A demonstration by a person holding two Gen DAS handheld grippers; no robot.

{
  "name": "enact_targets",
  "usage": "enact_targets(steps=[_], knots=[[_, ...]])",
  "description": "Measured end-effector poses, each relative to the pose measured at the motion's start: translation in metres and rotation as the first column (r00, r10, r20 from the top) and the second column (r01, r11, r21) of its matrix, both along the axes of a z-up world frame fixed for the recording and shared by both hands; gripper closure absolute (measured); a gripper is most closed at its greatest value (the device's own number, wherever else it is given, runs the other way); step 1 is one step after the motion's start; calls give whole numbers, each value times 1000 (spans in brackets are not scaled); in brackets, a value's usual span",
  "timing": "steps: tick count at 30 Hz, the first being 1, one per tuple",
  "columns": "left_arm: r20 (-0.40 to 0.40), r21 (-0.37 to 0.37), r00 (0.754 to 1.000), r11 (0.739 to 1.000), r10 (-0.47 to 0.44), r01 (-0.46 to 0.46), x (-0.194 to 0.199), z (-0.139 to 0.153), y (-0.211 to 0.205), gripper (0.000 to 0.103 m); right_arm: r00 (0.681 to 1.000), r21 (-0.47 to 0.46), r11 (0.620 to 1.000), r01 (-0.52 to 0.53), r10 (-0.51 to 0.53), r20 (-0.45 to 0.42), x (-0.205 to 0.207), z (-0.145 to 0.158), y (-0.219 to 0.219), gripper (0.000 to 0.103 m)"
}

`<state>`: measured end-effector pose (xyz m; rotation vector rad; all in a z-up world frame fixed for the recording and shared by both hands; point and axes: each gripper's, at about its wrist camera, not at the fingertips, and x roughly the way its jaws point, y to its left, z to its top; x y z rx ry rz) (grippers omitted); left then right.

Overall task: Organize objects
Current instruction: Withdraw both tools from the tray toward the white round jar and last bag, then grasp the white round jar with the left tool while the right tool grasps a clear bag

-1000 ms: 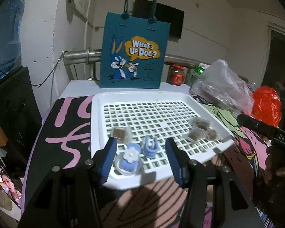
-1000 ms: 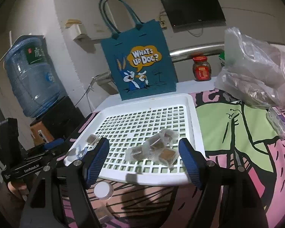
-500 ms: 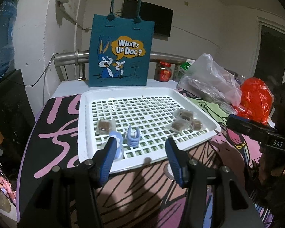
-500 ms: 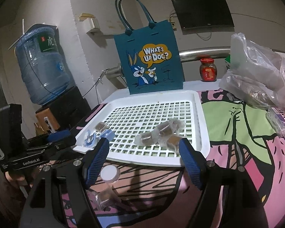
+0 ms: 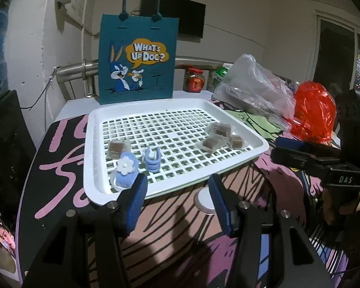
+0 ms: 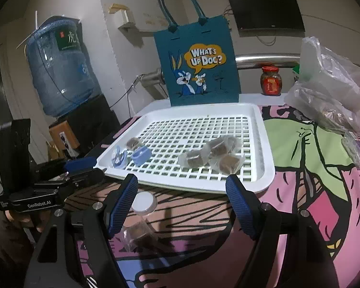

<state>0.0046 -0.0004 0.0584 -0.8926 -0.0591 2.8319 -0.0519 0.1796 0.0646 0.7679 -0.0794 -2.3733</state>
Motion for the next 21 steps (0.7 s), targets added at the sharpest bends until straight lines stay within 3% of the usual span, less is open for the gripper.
enact_targets(steps=[12, 21], knots=[[74, -21, 993, 996, -90, 92, -3, -12, 16, 51, 990, 107, 985, -133, 128, 54, 10, -16, -22, 27], [131, -50, 985, 992, -110, 118, -8, -24, 23, 51, 962, 217, 938, -272, 260, 82, 25, -31, -47, 27]])
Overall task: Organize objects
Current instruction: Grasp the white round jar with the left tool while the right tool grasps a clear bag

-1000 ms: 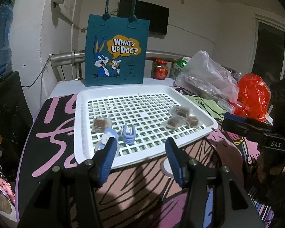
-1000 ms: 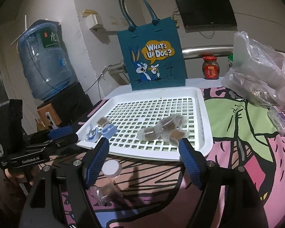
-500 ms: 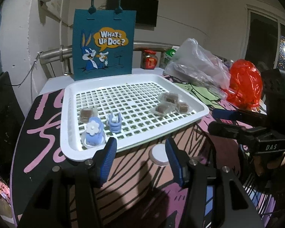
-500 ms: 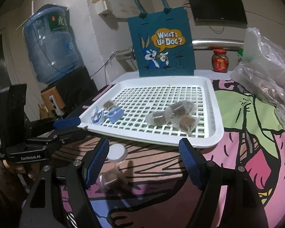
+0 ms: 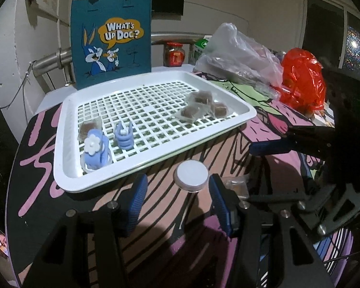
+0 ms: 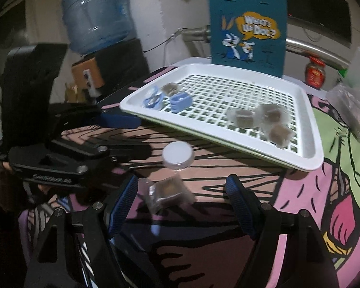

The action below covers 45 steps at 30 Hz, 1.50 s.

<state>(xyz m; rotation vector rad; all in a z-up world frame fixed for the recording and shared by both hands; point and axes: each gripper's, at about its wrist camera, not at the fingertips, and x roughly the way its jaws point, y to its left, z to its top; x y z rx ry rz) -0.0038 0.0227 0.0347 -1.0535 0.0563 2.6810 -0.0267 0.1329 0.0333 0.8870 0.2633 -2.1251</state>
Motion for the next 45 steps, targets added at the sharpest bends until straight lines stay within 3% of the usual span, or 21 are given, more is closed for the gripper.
enact_targets(steps=[9, 11, 18, 20, 25, 31, 33, 37, 45], knots=[[67, 31, 997, 999, -22, 20, -12, -9, 5, 51, 999, 48, 998, -40, 38, 29, 2, -8, -10, 29], [74, 39, 997, 999, -24, 22, -15, -10, 5, 51, 998, 54, 997, -48, 46, 40, 1, -9, -11, 40], [84, 14, 996, 1000, -11, 10, -24, -11, 13, 51, 996, 84, 994, -67, 62, 65, -1, -13, -17, 57], [88, 8, 996, 1000, -13, 12, -26, -12, 14, 51, 996, 81, 995, -66, 61, 64, 0, -13, -16, 71], [110, -13, 994, 1000, -13, 14, -30, -17, 19, 51, 998, 75, 997, -30, 26, 62, -2, -11, -5, 72], [135, -31, 991, 999, -27, 31, -35, -21, 27, 51, 990, 42, 994, 103, -107, 95, -22, -10, 22, 72], [134, -50, 990, 998, -32, 39, -36, -22, 32, 65, 987, 37, 992, 121, -124, 101, -25, -10, 24, 72], [130, -74, 991, 997, -25, 35, -36, -22, 37, 65, 988, 29, 992, 120, -122, 98, -25, -9, 23, 72], [103, -45, 994, 999, 19, -14, -21, -17, 25, 65, 992, -2, 995, 103, -102, 75, -20, -5, 21, 72]])
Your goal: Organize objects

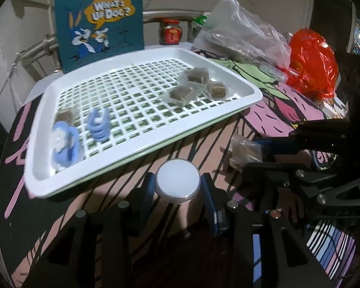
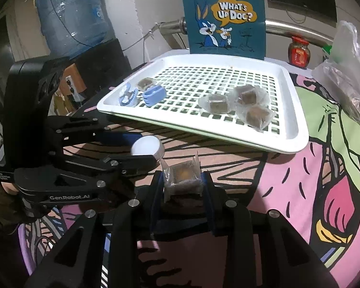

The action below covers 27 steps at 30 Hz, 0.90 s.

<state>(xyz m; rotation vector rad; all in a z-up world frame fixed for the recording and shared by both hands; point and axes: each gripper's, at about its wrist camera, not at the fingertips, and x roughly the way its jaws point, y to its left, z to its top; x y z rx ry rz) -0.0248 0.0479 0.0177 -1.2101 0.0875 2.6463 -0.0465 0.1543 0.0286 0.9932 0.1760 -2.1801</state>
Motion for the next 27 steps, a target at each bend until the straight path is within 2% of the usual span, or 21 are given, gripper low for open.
enact_targets(steps=[5, 9, 12, 27], knots=[[-61, -3, 997, 999, 45, -45, 19, 8, -11, 65, 1000, -27, 1000, 9, -9, -23, 2, 4, 2, 72], [-140, -3, 984, 994, 112, -113, 35, 17, -24, 65, 999, -87, 996, 34, -37, -29, 1, 9, 10, 72], [-174, 34, 974, 989, 148, -144, 42, 22, -33, 65, 997, -125, 990, 63, -69, -47, 1, 13, 17, 72], [-213, 44, 964, 987, 160, -154, 48, 26, -35, 65, 989, -159, 979, 126, -136, -54, 0, 16, 29, 72]])
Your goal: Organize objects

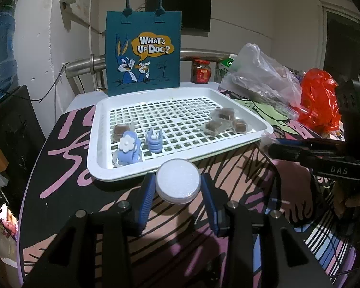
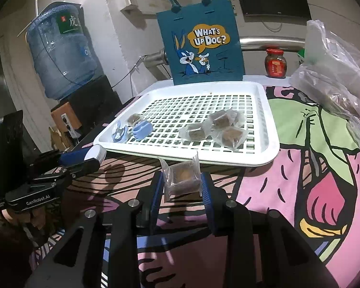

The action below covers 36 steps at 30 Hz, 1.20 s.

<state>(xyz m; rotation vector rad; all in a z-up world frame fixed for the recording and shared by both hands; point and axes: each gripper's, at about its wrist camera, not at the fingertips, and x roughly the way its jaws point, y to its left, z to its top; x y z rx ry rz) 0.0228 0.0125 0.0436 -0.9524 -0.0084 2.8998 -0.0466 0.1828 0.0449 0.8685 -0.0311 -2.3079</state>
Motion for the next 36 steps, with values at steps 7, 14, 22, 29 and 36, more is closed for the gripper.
enact_targets(steps=[7, 14, 22, 29, 36], knots=[[2, 1, 1000, 1000, 1, -1, 0, 0, 0, 65, 1000, 10, 1000, -3, 3, -11, 2, 1, -2, 72], [3, 1, 1000, 1000, 1, -1, 0, 0, 0, 65, 1000, 17, 1000, -13, 13, -24, 5, 2, -4, 72], [4, 2, 1000, 1000, 1, -1, -1, 0, 0, 65, 1000, 18, 1000, -12, 12, -23, 4, 2, -3, 71], [3, 0, 1000, 1000, 1, -1, -1, 0, 0, 65, 1000, 18, 1000, -11, 12, -23, 4, 2, -4, 71], [4, 0, 1000, 1000, 0, 0, -1, 0, 0, 65, 1000, 18, 1000, -11, 11, -23, 4, 1, -4, 71]])
